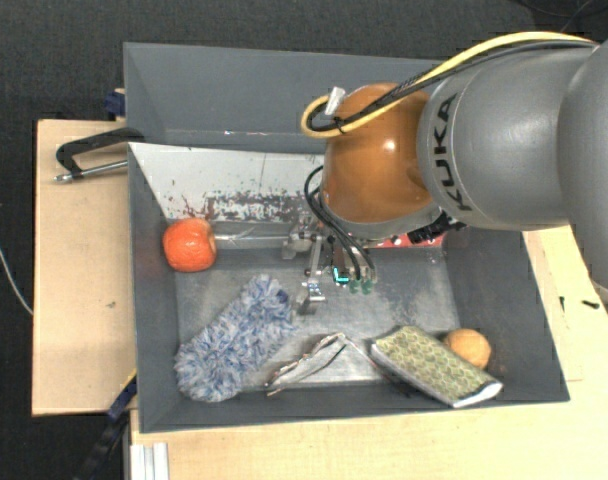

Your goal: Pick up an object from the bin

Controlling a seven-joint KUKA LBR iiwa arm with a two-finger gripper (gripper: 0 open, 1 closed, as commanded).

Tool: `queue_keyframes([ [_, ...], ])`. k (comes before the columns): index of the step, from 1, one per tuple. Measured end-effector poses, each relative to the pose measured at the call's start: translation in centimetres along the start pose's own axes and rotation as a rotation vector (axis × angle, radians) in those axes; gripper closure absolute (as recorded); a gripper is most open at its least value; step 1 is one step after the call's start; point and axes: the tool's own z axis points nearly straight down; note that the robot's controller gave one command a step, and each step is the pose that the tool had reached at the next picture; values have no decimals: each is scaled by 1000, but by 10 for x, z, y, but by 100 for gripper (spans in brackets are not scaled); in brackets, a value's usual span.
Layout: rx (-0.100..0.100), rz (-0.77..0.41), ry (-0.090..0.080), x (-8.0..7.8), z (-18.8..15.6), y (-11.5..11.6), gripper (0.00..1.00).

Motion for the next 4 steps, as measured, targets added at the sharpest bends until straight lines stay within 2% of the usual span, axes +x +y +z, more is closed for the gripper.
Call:
queue_keyframes([
  [1,-1,1,-5,-1,-2,0,0],
  [2,-1,-82,-6,-2,78,9,100],
  [3,-1,-82,-6,-2,78,9,100],
  [4,0,-110,-11,-8,-81,-17,100],
])
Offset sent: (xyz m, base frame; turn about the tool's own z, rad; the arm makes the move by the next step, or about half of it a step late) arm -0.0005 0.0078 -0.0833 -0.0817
